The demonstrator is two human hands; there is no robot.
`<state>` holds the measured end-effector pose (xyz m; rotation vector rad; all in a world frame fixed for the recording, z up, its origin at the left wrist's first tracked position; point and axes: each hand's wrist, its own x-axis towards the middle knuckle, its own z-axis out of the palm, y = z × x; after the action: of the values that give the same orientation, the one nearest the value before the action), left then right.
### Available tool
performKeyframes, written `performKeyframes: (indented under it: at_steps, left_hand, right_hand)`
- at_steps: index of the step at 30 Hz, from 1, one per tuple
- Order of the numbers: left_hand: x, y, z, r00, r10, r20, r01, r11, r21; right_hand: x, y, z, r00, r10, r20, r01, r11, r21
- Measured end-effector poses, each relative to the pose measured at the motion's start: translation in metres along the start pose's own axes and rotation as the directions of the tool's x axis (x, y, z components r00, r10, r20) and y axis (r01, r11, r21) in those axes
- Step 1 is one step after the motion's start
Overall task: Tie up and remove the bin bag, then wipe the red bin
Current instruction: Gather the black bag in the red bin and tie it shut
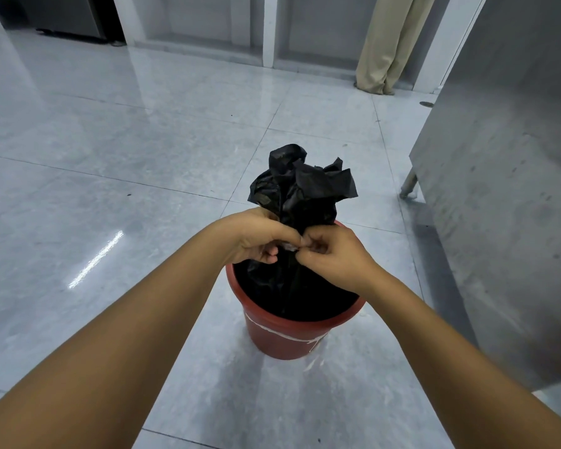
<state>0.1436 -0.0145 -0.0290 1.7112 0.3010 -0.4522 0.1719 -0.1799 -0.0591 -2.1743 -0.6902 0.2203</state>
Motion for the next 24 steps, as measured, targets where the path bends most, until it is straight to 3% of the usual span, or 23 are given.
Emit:
performKeyframes:
  at_steps: [4, 8, 12, 16, 20, 24]
  left_hand:
    - [0.001, -0.005, -0.006, 1.000, -0.005, -0.011, 0.004, 0.999, -0.043]
    - [0.005, -0.005, -0.003, 0.998, -0.009, -0.069, 0.004, 0.997, -0.082]
    - [0.004, -0.003, -0.005, 1.000, 0.014, 0.023, -0.012, 0.997, -0.070]
    - [0.003, -0.006, -0.008, 0.991, 0.067, 0.116, -0.061, 0.996, -0.060]
    - [0.006, -0.007, -0.003, 0.995, 0.096, 0.027, -0.094, 0.993, -0.066]
    - [0.010, -0.007, 0.000, 0.993, 0.096, -0.068, -0.102, 0.991, -0.091]
  right_hand:
    - [-0.002, 0.003, 0.001, 1.000, 0.027, 0.005, -0.027, 0.990, 0.138]
    - [-0.003, 0.004, 0.004, 0.996, -0.011, -0.087, 0.018, 0.997, 0.074]
    - [-0.002, 0.002, 0.003, 0.998, -0.040, -0.047, 0.042, 0.998, 0.042]
    - [0.001, -0.001, 0.000, 0.996, 0.079, 0.044, -0.080, 0.996, 0.026]
    - [0.000, -0.007, -0.003, 0.984, 0.059, 0.171, -0.076, 0.992, 0.099]
    - [-0.005, -0.007, 0.004, 0.996, -0.053, 0.069, 0.052, 0.999, 0.013]
